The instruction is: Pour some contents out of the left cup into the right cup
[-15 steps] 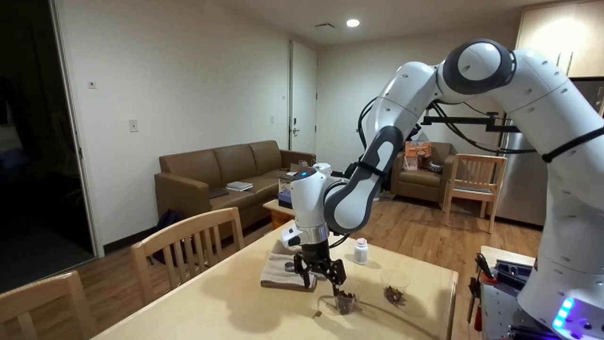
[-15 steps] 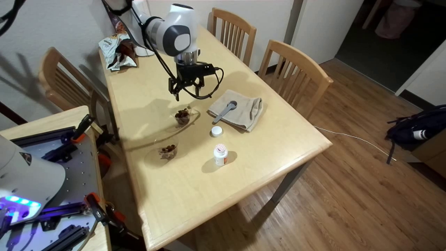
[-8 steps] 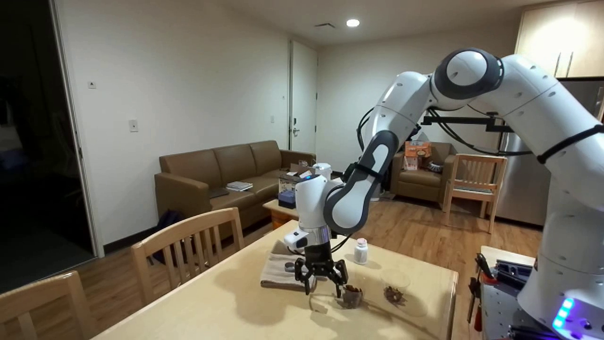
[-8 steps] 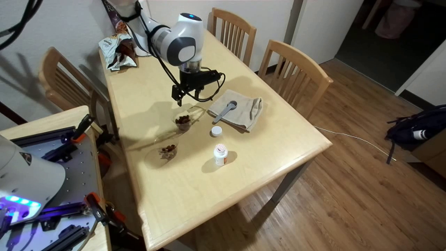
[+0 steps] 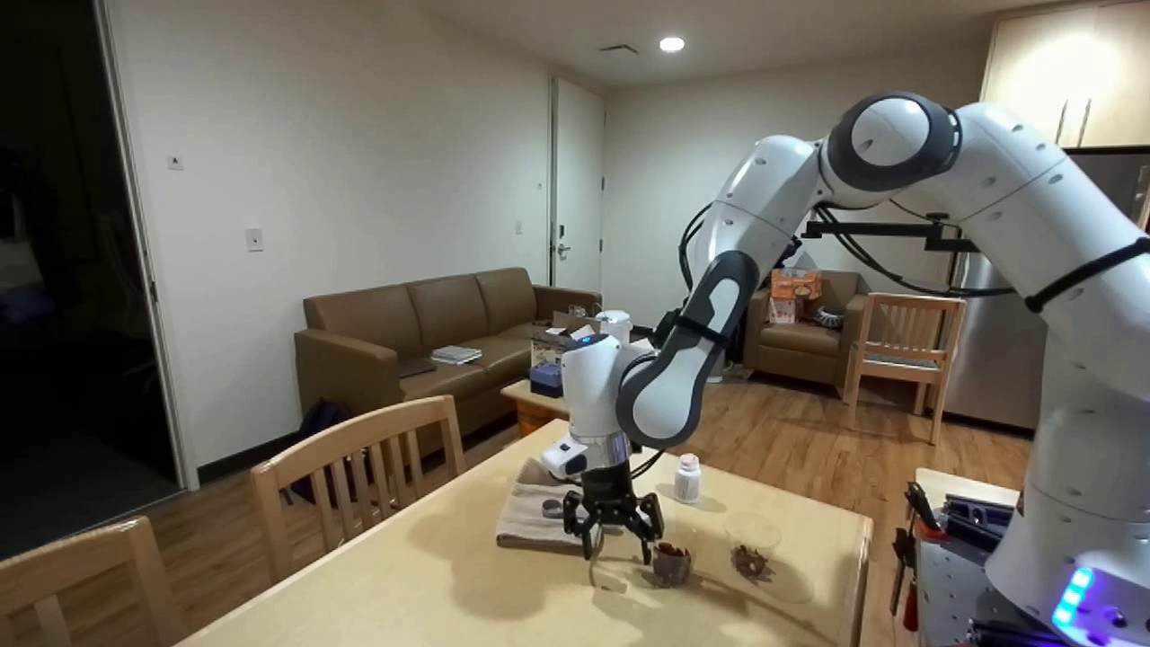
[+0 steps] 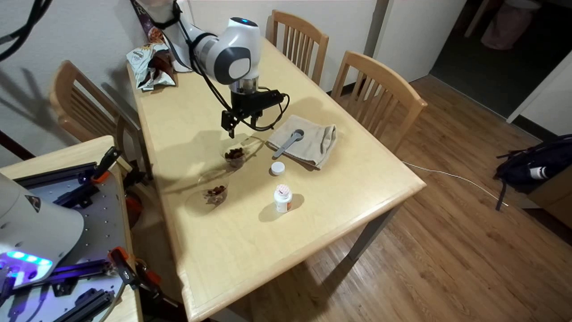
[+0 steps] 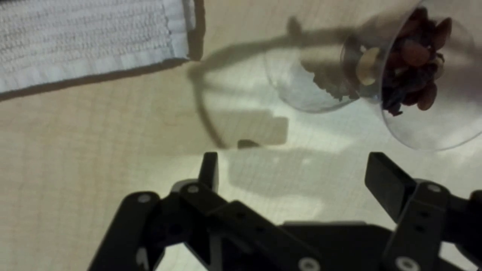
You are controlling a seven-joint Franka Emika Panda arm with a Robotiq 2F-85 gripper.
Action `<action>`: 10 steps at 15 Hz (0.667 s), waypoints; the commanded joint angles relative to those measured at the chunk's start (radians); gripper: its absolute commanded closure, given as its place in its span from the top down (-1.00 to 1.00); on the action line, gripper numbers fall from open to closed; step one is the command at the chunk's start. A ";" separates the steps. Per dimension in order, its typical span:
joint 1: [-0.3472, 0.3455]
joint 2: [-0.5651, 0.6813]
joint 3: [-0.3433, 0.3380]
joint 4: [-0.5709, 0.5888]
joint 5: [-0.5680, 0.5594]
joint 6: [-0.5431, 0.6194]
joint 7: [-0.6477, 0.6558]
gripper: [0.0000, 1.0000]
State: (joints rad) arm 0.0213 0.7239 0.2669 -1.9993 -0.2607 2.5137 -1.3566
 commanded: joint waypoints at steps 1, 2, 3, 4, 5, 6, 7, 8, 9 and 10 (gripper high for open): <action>0.014 -0.057 -0.032 -0.025 0.001 -0.016 0.003 1.00; 0.019 -0.067 -0.038 -0.027 -0.001 -0.015 0.006 1.00; 0.015 -0.074 -0.031 -0.026 0.009 -0.018 -0.001 1.00; 0.016 -0.081 -0.031 -0.027 0.008 -0.019 -0.005 1.00; 0.016 -0.087 -0.033 -0.027 0.008 -0.021 -0.005 1.00; 0.008 -0.091 -0.029 -0.029 0.016 -0.022 -0.011 1.00; -0.004 -0.091 -0.026 -0.032 0.025 -0.022 -0.022 1.00; -0.008 -0.094 -0.029 -0.039 0.027 -0.019 -0.021 1.00; -0.011 -0.097 -0.035 -0.045 0.025 -0.018 -0.020 1.00; -0.015 -0.096 -0.040 -0.051 0.025 -0.019 -0.022 1.00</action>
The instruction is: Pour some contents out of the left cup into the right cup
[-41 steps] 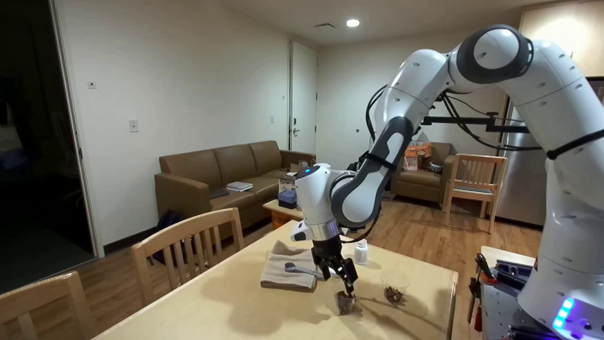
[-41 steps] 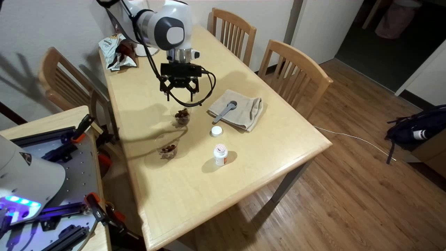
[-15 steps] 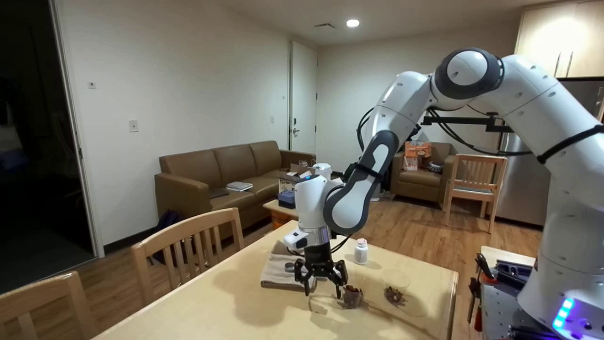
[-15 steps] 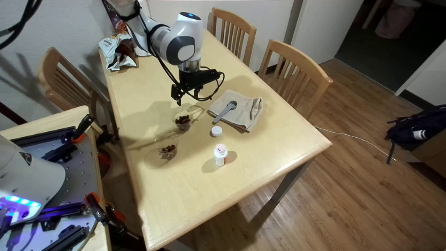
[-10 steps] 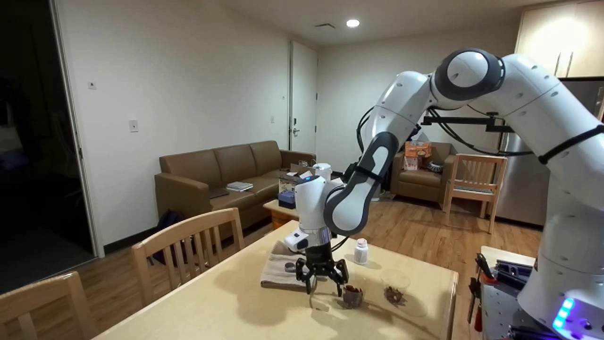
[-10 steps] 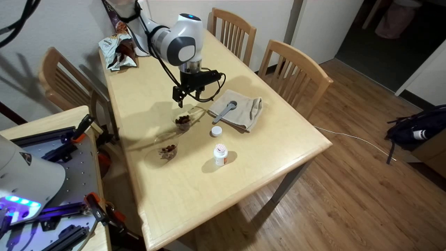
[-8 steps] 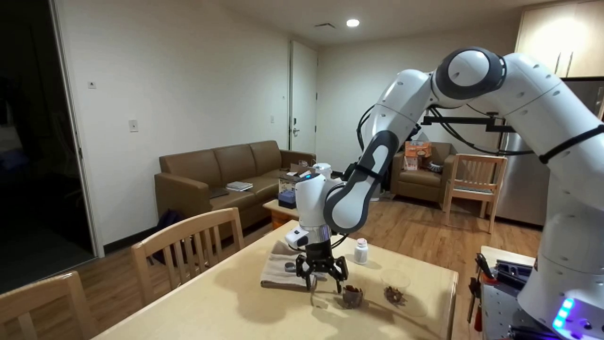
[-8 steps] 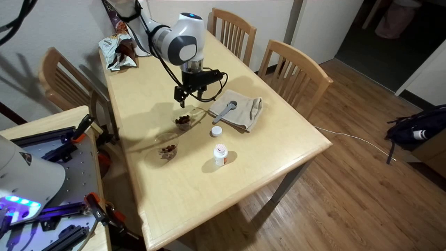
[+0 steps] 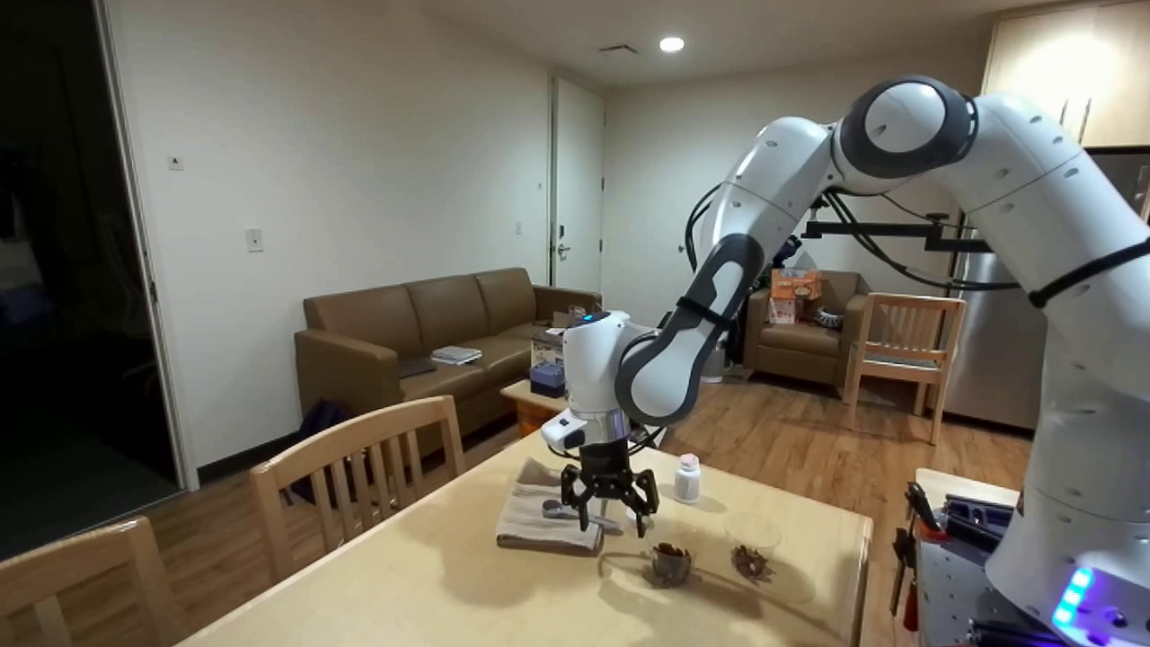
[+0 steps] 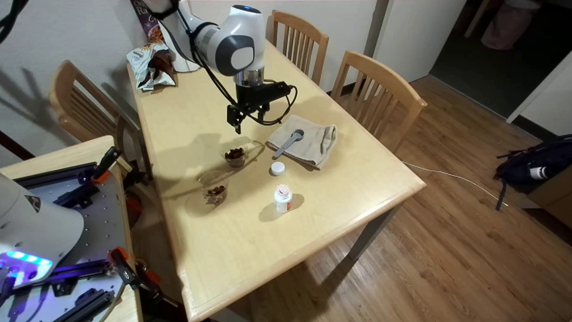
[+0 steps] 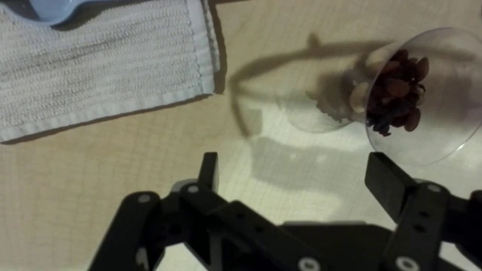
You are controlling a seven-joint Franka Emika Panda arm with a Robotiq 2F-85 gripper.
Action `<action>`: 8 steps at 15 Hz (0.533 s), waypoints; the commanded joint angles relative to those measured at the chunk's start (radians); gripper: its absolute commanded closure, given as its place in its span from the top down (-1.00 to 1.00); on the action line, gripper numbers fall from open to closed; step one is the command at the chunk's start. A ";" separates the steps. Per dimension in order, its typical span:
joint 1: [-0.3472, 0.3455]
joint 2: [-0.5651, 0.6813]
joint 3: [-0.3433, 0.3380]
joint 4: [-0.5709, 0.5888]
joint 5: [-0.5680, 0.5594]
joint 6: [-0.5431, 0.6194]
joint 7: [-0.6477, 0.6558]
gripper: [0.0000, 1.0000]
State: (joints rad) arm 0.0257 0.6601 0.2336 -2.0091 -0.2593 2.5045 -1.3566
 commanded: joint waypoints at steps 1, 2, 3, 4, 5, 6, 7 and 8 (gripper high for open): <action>-0.028 -0.030 -0.002 -0.041 0.031 -0.018 -0.032 1.00; -0.039 -0.023 0.002 -0.043 0.034 -0.016 -0.046 1.00; -0.045 -0.017 0.007 -0.038 0.039 -0.022 -0.053 1.00; -0.051 -0.012 0.012 -0.037 0.043 -0.027 -0.063 1.00; -0.054 -0.011 0.014 -0.037 0.047 -0.034 -0.071 1.00; -0.057 -0.009 0.018 -0.036 0.058 -0.044 -0.080 1.00; -0.059 -0.009 0.019 -0.036 0.067 -0.052 -0.087 1.00; -0.059 -0.007 0.021 -0.035 0.074 -0.060 -0.093 1.00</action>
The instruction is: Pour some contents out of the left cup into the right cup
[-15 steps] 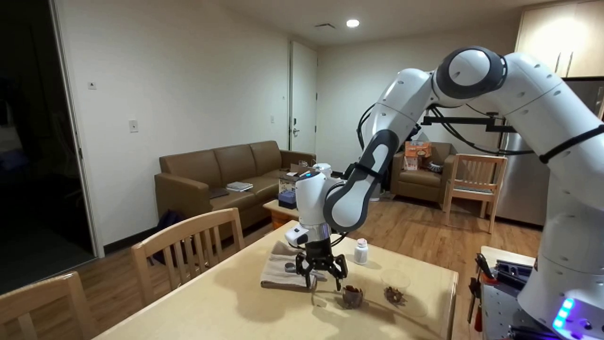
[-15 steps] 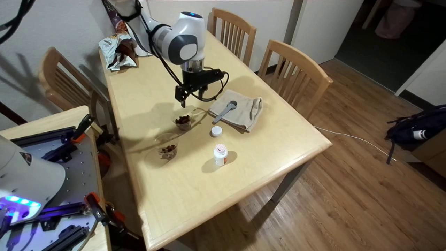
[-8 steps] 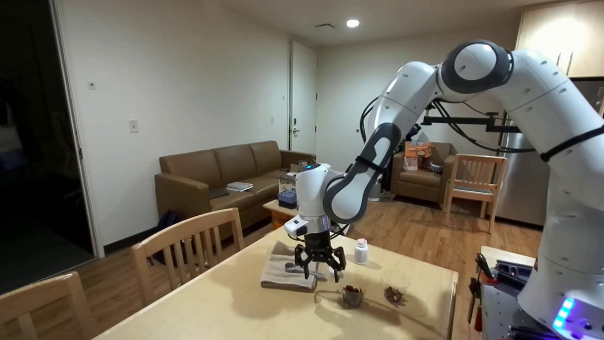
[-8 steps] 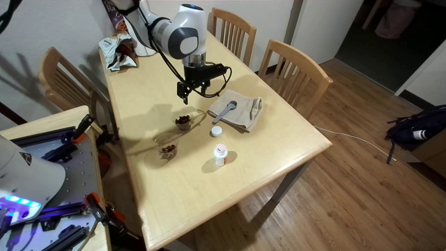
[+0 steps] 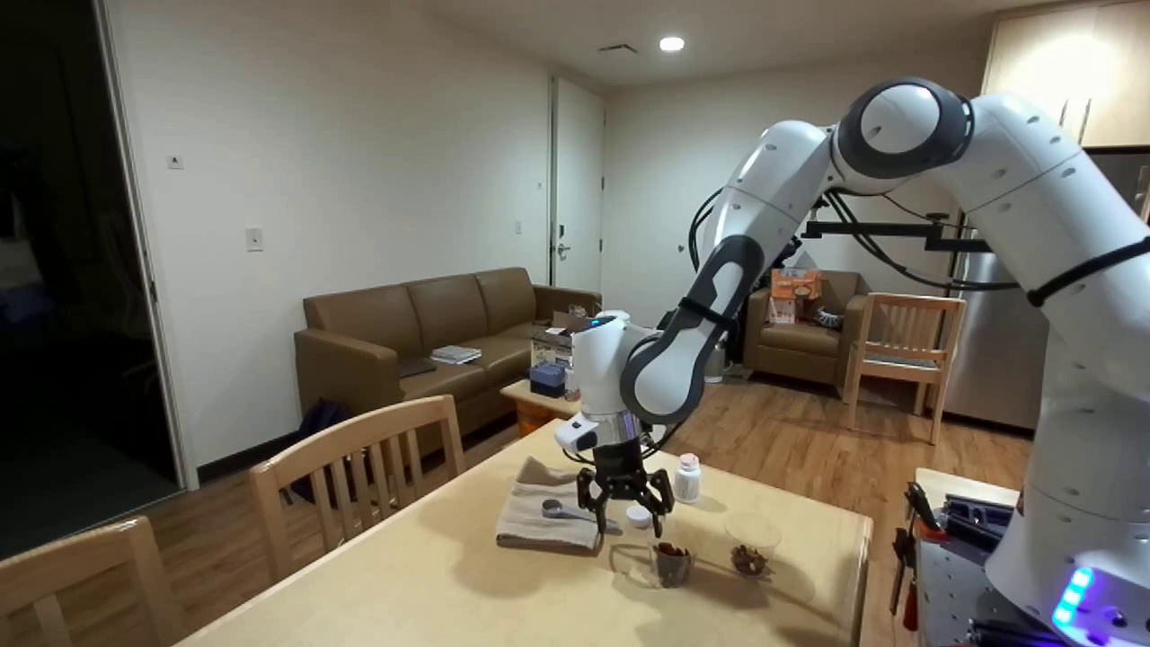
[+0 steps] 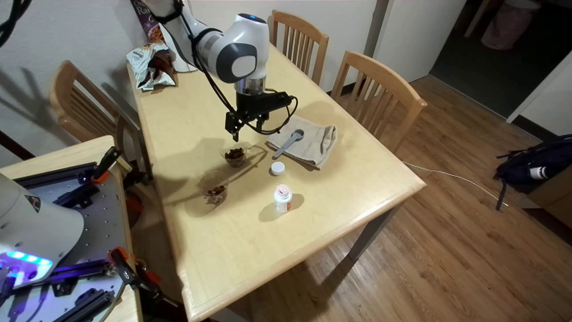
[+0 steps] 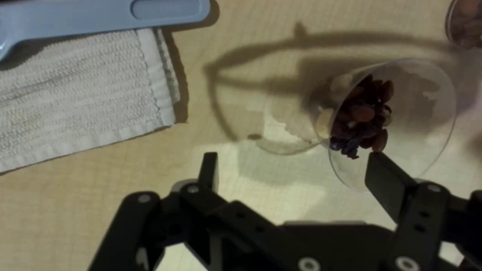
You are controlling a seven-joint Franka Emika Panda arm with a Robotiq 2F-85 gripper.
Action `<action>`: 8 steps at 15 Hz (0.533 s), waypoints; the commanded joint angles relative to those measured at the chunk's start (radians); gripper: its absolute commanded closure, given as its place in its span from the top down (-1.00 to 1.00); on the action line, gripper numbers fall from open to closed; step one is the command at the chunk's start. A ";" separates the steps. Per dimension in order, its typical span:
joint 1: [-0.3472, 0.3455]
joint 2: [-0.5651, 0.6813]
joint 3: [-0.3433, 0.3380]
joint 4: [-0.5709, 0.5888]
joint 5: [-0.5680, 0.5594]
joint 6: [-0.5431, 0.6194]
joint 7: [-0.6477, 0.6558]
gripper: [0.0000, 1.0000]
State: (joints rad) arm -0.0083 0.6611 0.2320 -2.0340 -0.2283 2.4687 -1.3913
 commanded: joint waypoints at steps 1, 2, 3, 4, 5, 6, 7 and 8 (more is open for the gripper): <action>-0.027 -0.004 0.026 -0.007 0.054 -0.034 -0.067 1.00; -0.025 -0.004 0.022 -0.009 0.059 -0.037 -0.069 1.00; -0.029 0.000 0.025 -0.010 0.069 -0.036 -0.079 1.00; -0.032 0.003 0.027 -0.014 0.075 -0.025 -0.087 1.00; -0.037 0.009 0.030 -0.015 0.083 -0.017 -0.101 1.00; -0.036 0.013 0.026 -0.016 0.084 -0.011 -0.104 1.00; -0.035 0.012 0.024 -0.021 0.085 -0.008 -0.109 1.00; -0.033 0.015 0.018 -0.024 0.078 0.001 -0.116 1.00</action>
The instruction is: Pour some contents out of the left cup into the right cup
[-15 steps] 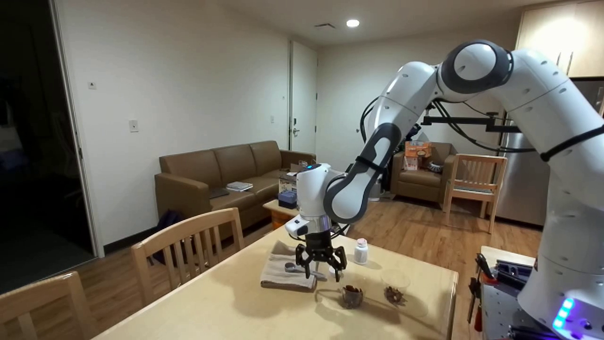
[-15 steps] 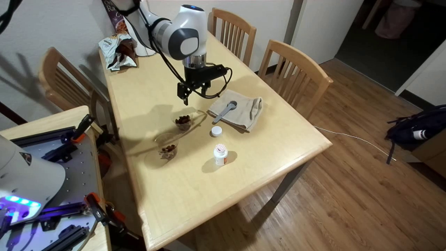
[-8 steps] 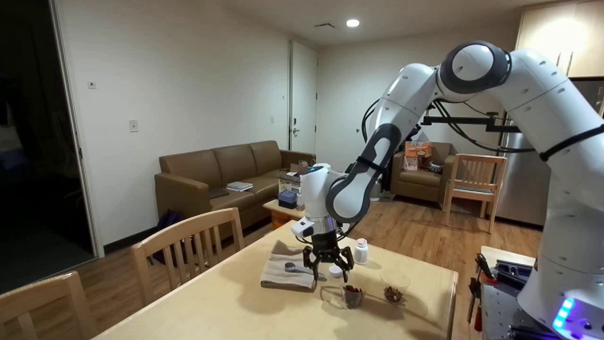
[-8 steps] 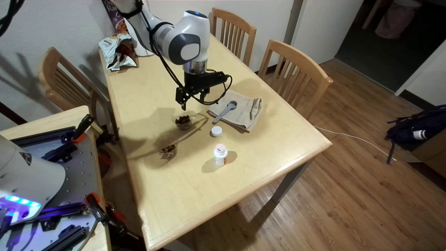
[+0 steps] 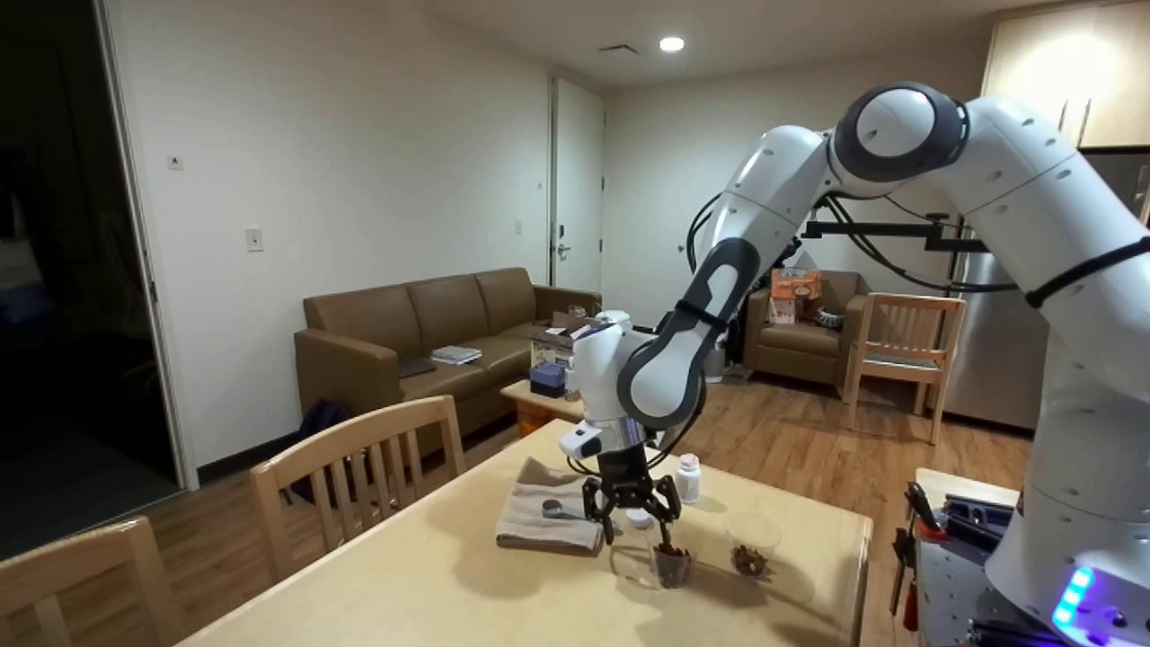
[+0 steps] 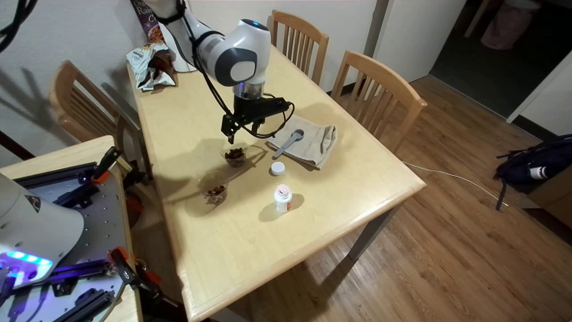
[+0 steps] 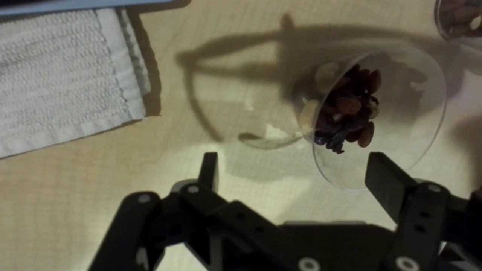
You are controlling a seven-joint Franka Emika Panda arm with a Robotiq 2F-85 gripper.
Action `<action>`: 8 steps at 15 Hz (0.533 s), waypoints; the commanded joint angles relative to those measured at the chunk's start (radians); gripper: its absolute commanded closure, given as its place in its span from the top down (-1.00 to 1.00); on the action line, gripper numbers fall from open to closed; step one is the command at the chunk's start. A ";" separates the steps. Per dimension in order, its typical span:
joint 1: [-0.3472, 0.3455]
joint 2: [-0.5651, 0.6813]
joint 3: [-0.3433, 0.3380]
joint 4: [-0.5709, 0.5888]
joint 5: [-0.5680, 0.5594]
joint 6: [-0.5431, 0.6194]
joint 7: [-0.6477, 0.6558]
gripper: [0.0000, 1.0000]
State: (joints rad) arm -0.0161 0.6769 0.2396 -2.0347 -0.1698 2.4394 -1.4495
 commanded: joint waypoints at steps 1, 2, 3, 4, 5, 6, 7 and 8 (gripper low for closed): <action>-0.025 -0.001 0.007 -0.028 0.012 0.036 -0.062 1.00; -0.027 0.001 0.005 -0.031 0.008 0.048 -0.071 1.00; -0.028 0.000 0.004 -0.036 0.005 0.062 -0.081 1.00; -0.029 0.001 0.004 -0.039 0.004 0.076 -0.090 0.50; -0.028 0.003 0.001 -0.042 0.001 0.089 -0.098 0.47; -0.027 0.005 -0.002 -0.045 -0.002 0.101 -0.104 0.33; -0.028 0.007 -0.002 -0.046 -0.003 0.104 -0.115 0.20; -0.029 0.009 -0.003 -0.048 -0.002 0.110 -0.122 0.05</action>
State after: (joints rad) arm -0.0255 0.6842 0.2313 -2.0624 -0.1706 2.5065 -1.5189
